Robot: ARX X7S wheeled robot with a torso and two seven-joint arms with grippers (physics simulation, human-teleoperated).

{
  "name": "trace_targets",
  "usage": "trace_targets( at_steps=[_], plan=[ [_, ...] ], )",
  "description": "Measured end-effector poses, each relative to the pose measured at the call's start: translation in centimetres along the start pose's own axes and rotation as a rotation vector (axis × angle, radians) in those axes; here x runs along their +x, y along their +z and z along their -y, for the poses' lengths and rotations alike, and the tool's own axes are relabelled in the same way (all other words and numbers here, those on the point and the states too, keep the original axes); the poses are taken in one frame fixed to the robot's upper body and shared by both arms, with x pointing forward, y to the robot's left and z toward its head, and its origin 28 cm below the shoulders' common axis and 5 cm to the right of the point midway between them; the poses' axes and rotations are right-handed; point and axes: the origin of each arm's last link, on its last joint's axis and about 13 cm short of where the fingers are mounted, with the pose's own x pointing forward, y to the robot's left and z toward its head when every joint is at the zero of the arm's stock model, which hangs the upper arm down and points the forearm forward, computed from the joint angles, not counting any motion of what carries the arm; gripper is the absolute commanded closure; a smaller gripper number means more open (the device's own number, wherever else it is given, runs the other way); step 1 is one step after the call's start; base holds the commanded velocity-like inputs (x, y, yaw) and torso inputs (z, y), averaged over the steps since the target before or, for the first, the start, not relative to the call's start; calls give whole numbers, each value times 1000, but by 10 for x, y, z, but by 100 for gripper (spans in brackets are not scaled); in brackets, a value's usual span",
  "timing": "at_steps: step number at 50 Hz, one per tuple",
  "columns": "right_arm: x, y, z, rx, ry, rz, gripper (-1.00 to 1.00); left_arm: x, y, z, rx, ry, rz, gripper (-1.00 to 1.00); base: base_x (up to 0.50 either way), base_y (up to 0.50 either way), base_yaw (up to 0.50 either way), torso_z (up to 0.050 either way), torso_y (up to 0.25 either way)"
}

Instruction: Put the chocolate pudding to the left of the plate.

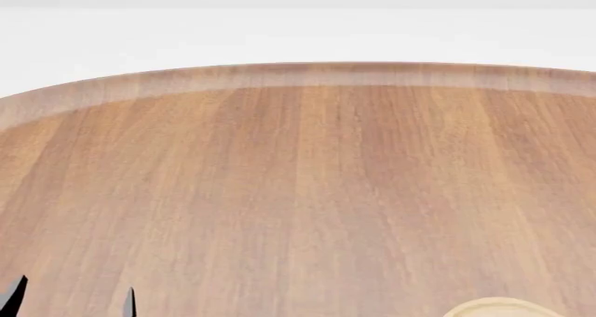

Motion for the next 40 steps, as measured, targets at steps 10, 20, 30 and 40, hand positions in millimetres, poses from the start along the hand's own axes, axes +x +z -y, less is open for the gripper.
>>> trace_targets(
  at_steps=[10,20,30,40],
  plan=[
    [8,-8,0,18,7,-4,-100,0,-1,1,1,-5,-2,-100,0,0,0,0,0],
    [15,-14,1,39,13,-7,-100,0,-2,1,2,-9,-4,-100,0,0,0,0,0],
    [18,-21,5,66,5,-10,-100,0,-2,2,4,-13,-5,-100,0,0,0,0,0],
    [22,-28,7,90,-2,-18,-100,0,-2,2,5,-16,-6,-100,0,0,0,0,0]
  ],
)
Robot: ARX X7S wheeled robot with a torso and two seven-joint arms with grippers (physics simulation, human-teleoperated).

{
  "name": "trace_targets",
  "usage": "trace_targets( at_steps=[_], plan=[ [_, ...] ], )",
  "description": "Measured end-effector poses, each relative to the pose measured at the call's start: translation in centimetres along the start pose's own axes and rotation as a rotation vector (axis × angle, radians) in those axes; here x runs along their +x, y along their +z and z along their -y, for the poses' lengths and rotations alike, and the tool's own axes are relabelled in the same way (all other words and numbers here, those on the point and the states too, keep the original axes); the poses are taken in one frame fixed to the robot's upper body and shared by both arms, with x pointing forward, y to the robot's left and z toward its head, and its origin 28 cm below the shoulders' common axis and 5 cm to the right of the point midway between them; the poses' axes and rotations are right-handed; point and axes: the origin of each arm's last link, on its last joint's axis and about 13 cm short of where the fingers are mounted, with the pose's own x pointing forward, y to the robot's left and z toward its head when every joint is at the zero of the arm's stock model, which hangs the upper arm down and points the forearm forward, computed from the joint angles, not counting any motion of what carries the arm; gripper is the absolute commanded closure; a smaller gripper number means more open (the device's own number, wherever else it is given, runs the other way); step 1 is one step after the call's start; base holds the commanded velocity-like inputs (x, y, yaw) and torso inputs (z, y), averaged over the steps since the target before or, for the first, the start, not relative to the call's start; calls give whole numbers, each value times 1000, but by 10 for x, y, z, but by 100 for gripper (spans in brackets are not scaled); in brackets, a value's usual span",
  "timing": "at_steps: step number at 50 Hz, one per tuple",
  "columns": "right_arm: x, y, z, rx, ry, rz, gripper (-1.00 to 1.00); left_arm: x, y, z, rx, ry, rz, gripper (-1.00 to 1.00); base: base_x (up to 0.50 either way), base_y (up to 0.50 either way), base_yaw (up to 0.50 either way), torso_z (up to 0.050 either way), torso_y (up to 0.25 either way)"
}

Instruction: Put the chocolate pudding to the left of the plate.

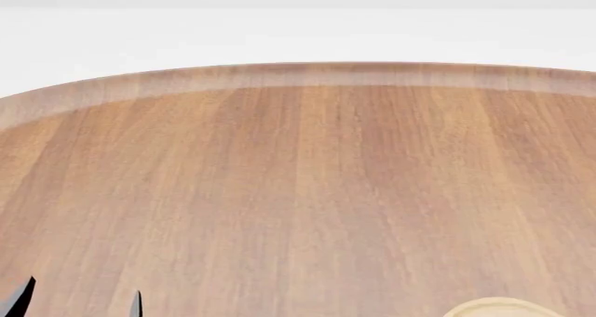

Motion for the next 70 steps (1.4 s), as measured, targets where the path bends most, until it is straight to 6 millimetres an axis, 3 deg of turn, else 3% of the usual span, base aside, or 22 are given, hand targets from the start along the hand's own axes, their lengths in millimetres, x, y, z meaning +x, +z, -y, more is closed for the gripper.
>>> trace_targets(
  at_steps=[37,38,58,70],
  plan=[
    [26,-21,-3,52,42,-8,-100,0,-3,2,9,-13,-2,-100,0,0,0,0,0],
    [26,-22,-3,53,45,-8,100,0,-3,2,9,-13,-2,-100,0,0,0,0,0],
    [31,-20,-6,79,60,6,100,0,-3,2,11,-14,-4,-100,0,0,0,0,0],
    [29,-8,-4,44,54,20,100,0,-3,2,11,-14,-5,-100,0,0,0,0,0]
  ],
)
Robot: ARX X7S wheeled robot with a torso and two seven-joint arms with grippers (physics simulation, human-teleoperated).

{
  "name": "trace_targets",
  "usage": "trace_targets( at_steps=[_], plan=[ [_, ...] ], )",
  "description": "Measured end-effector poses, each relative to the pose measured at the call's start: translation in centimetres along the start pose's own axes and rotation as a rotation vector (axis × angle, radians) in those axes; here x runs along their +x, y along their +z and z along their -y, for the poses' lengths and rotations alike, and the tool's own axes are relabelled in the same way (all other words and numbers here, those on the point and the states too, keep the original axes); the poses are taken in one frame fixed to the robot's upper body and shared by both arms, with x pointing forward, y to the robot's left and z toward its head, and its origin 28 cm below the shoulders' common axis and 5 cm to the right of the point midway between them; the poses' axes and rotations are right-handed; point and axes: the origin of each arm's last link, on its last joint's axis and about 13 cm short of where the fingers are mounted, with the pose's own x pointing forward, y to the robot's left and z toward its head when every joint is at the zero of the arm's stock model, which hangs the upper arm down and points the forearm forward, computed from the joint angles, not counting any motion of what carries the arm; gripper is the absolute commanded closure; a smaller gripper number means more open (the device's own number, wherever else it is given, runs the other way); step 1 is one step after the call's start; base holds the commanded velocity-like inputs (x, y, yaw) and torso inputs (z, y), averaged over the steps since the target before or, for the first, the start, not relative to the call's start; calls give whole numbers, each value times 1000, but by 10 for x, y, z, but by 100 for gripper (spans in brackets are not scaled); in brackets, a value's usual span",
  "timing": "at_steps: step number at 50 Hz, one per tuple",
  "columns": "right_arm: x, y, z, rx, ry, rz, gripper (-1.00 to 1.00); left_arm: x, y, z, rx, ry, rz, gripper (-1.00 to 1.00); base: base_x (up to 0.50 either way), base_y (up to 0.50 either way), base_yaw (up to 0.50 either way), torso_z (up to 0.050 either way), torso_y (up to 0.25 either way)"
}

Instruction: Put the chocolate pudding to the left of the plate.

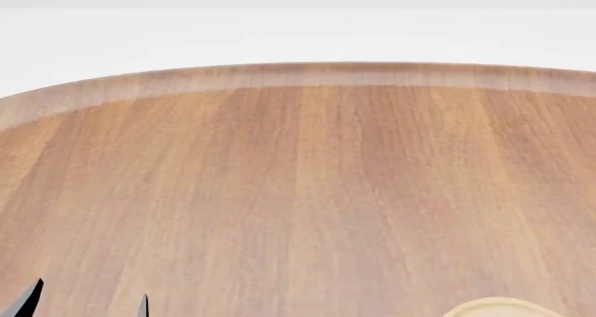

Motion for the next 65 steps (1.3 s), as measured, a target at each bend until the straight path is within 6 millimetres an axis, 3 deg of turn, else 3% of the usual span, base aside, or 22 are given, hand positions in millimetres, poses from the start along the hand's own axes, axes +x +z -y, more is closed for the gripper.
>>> trace_targets(
  at_steps=[22,65],
  plan=[
    [-7,28,13,-71,-45,34,100,0,0,0,2,-3,-2,-100,0,0,0,0,0],
    [-8,83,62,-139,-140,70,100,0,-2,2,11,-22,-6,-100,0,0,0,0,0]
  ],
)
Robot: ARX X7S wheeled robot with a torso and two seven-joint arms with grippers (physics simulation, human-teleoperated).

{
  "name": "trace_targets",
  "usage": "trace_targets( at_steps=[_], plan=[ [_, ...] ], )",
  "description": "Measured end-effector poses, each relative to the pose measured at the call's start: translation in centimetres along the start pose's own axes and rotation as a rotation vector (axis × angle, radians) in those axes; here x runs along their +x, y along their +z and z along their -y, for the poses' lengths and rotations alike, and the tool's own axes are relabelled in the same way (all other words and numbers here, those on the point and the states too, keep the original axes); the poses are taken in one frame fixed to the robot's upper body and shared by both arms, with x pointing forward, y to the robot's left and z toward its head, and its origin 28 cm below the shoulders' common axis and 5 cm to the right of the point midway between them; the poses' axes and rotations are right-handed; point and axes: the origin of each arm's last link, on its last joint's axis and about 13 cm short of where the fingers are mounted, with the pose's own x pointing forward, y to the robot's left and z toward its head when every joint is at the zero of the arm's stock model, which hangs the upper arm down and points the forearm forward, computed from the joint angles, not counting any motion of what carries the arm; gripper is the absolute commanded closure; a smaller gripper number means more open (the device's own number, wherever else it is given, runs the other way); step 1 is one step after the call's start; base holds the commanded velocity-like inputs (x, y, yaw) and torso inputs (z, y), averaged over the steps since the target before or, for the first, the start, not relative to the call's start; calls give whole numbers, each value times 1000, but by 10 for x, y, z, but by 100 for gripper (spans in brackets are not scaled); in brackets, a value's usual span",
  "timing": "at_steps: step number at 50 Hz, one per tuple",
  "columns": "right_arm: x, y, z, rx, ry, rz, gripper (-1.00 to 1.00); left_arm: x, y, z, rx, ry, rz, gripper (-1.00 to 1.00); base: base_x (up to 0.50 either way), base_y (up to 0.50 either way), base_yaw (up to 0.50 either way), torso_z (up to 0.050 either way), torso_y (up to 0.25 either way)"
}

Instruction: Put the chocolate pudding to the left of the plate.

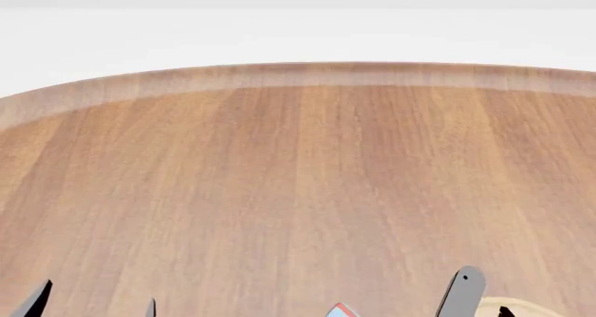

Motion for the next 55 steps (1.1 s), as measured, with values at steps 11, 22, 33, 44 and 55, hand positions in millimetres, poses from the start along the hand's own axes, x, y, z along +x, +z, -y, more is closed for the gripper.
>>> trace_targets(
  at_steps=[11,22,33,44,55],
  plan=[
    [4,5,10,5,-16,1,100,1,-1,0,0,-4,-1,-100,0,0,0,0,0],
    [12,10,17,7,-14,13,100,1,-1,0,0,-5,-2,-100,0,0,0,0,1],
    [20,15,17,-2,2,32,100,1,-1,-1,0,-4,-1,-100,0,0,0,0,0],
    [27,12,15,3,17,41,100,1,-1,0,0,-6,-1,-100,0,0,0,0,0],
    [36,4,13,24,30,42,100,1,-1,0,0,-7,-2,-100,0,0,0,0,0]
  ],
)
